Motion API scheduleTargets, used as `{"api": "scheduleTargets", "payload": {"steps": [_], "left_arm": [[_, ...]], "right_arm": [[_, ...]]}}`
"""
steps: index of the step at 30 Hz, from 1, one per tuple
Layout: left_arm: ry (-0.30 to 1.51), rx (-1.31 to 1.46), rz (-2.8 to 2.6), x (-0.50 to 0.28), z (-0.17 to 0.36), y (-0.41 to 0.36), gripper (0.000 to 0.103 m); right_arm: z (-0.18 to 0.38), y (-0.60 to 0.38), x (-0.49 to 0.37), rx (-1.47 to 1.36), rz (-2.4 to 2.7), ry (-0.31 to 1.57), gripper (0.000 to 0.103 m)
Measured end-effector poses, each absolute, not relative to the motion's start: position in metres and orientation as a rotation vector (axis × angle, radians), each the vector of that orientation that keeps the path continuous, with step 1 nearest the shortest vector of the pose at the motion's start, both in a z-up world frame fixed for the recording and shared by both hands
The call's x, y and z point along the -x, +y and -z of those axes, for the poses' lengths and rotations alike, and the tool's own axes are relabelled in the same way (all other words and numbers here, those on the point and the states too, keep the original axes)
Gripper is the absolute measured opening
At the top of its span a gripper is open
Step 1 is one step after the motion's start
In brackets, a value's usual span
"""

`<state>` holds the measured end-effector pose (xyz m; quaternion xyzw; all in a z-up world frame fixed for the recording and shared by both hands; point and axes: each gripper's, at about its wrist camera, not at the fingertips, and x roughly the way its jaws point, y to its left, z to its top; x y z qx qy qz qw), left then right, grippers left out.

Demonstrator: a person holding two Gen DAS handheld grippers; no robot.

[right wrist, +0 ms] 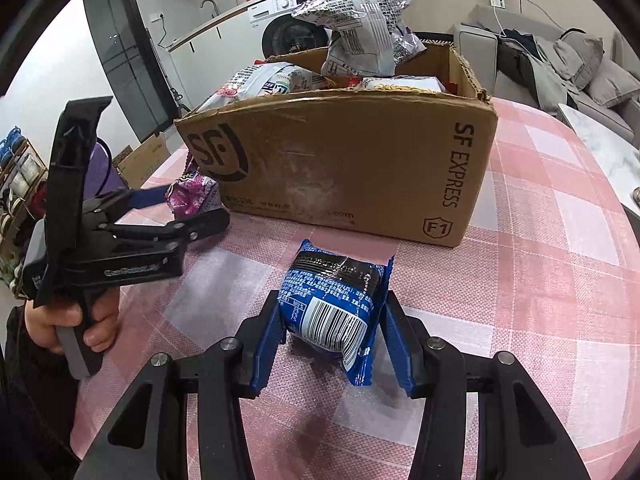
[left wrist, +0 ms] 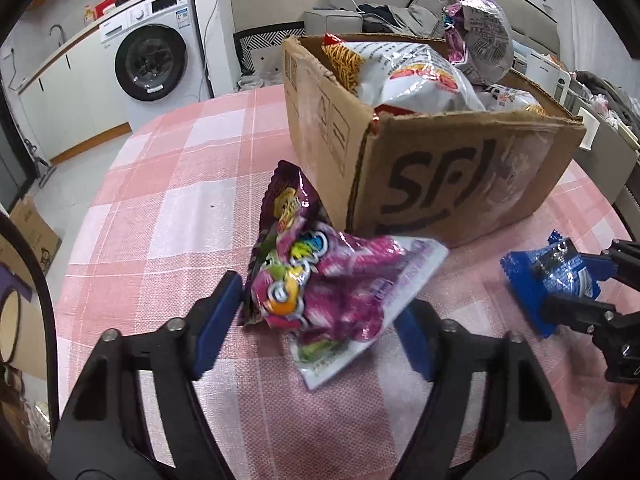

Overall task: Organize snacks
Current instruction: 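Grasp the blue wrapped snack with the right tool while the left tool grasps the purple candy bag, then lift both held snacks and carry them over the cardboard box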

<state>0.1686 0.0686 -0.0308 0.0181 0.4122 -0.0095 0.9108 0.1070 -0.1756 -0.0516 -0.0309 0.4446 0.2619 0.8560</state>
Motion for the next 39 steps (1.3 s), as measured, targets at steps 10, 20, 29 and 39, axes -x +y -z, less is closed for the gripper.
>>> {"api": "scheduleTargets", "payload": {"steps": [10,20,29,39], "left_arm": [[0.804,-0.036,0.058,-0.153,0.019,0.068,0.056],[0.738,-0.004,0.089,-0.137,-0.005,0.07,0.056],[0.64,0.025,0.094,-0.111,-0.049,0.068,0.056],[0.594,0.03,0.1,-0.102,-0.076,0.058,0.056]], "right_arm": [[0.056,-0.174,-0.105,0.071,-0.548,0.932,0.049],[0.05,-0.178,-0.099,0.059,-0.564,0.885,0.049],[0.019,-0.189,-0.09,0.026,-0.569,0.795,0.049],[-0.01,-0.202,-0.085,-0.021,-0.572,0.725,0.049]]}}
